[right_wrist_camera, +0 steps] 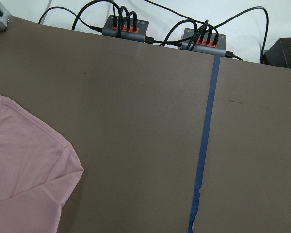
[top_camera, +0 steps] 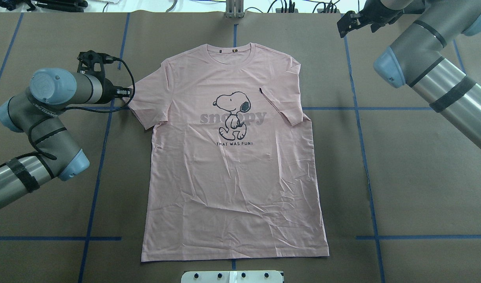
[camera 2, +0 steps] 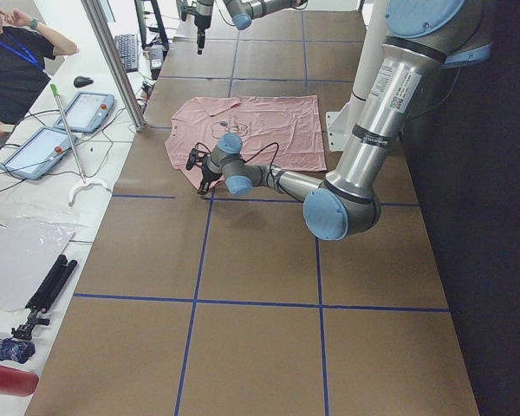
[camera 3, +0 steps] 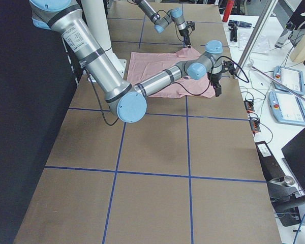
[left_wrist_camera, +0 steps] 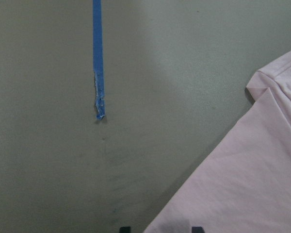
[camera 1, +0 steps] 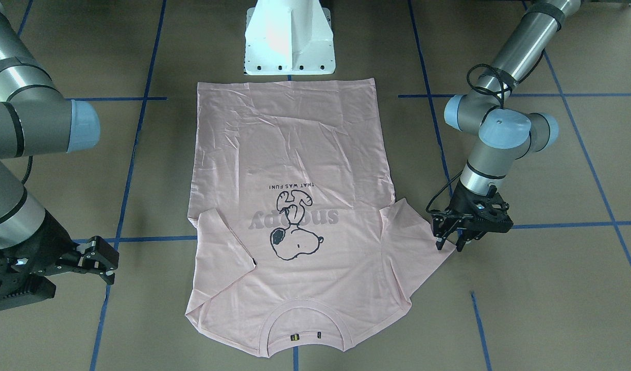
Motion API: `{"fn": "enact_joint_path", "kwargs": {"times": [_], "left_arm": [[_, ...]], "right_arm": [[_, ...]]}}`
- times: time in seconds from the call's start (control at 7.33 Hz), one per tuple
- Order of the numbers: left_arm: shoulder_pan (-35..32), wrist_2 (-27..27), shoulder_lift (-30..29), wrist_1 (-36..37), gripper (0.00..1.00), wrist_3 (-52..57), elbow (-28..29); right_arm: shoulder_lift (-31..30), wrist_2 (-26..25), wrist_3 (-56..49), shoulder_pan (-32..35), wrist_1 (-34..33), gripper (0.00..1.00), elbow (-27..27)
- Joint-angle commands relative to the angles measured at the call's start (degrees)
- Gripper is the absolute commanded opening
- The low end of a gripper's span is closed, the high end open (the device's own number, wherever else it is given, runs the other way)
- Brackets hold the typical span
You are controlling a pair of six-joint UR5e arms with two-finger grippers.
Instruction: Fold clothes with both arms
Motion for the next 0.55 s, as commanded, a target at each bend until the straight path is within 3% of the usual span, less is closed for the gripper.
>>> {"fn": "enact_joint_path", "kwargs": {"times": [0.0, 0.27, 0.41], "left_arm": [[0.2, 0.0, 0.0, 0.0, 0.32, 0.0, -0.1], [0.3, 0.0, -0.1, 0.0, 0.00, 0.0, -0.3], [0.3, 0.0, -0.1, 0.0, 0.00, 0.0, -0.6]], "right_arm": [[0.0, 0.0, -0.1, 0.0, 0.0, 1.00, -0.1], [0.0, 0.0, -0.1, 0.0, 0.0, 1.00, 0.0], [0.0, 0.0, 0.0, 0.0, 0.0, 1.00, 0.0]]}}
